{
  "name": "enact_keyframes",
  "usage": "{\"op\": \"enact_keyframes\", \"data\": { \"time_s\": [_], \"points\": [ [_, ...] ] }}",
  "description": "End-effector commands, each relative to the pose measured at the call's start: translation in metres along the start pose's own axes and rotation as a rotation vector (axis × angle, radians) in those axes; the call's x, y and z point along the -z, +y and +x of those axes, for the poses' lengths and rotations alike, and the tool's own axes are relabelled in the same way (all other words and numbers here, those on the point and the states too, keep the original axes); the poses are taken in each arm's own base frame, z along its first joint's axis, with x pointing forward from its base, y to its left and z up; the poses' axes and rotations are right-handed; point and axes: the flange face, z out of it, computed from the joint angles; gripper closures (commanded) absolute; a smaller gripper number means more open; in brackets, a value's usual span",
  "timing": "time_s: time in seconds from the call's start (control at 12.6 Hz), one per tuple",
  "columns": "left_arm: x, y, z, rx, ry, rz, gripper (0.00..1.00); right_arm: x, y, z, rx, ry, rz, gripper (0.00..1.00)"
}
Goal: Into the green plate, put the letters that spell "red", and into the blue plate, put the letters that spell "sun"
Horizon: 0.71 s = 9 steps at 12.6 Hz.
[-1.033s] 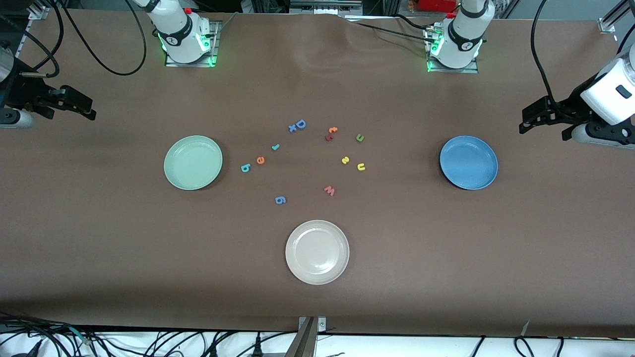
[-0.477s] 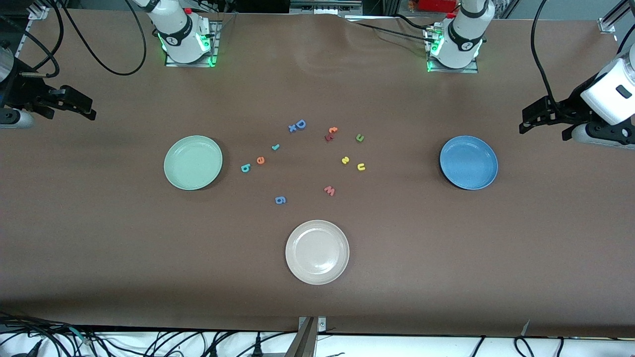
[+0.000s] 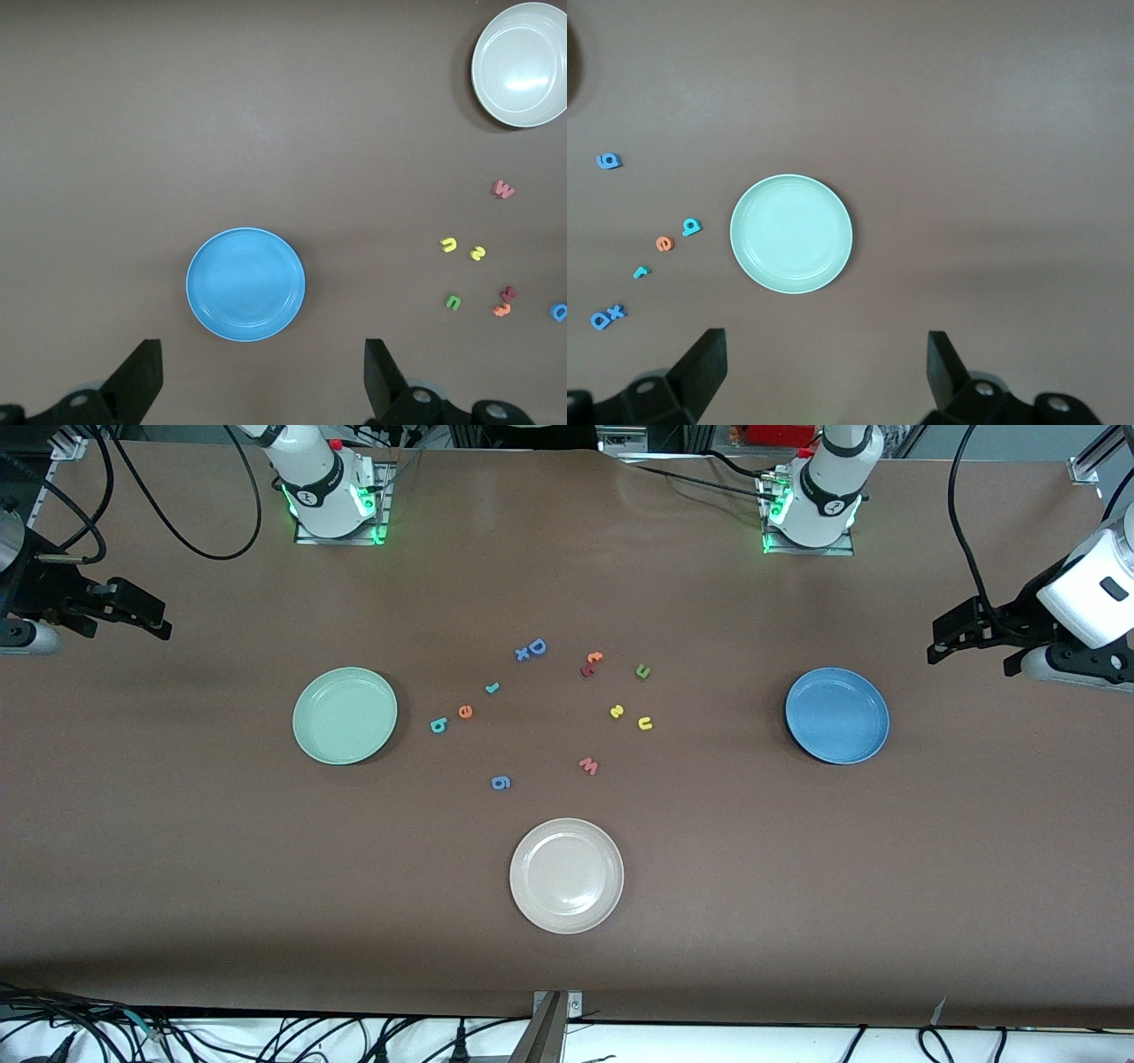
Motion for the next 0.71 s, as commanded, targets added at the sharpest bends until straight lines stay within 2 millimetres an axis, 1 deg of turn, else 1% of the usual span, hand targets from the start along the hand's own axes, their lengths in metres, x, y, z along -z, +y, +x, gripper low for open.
{"op": "enact_keyframes", "data": {
  "time_s": [0.0,0.32,0.48,0.56,0.64],
  "points": [
    [0.006,-0.004,0.005,-0.020,0.007,0.032,0.00,0.005,0.000,0.002,0.004,0.003,0.016,0.00],
    [0.005,-0.003,0.006,-0.021,0.005,0.032,0.00,0.005,0.000,0.002,-0.004,0.002,0.017,0.00],
    [0.005,-0.003,0.006,-0.021,0.005,0.032,0.00,-0.005,0.001,0.007,-0.002,-0.020,0.006,0.00],
    [0.006,-0.003,0.005,-0.020,0.007,0.032,0.00,-0.007,-0.001,0.009,0.002,-0.017,0.005,0.00],
    [0.006,-0.002,0.005,-0.021,0.007,0.032,0.00,-0.013,-0.004,0.011,0.008,-0.037,0.001,0.00]
  ]
}}
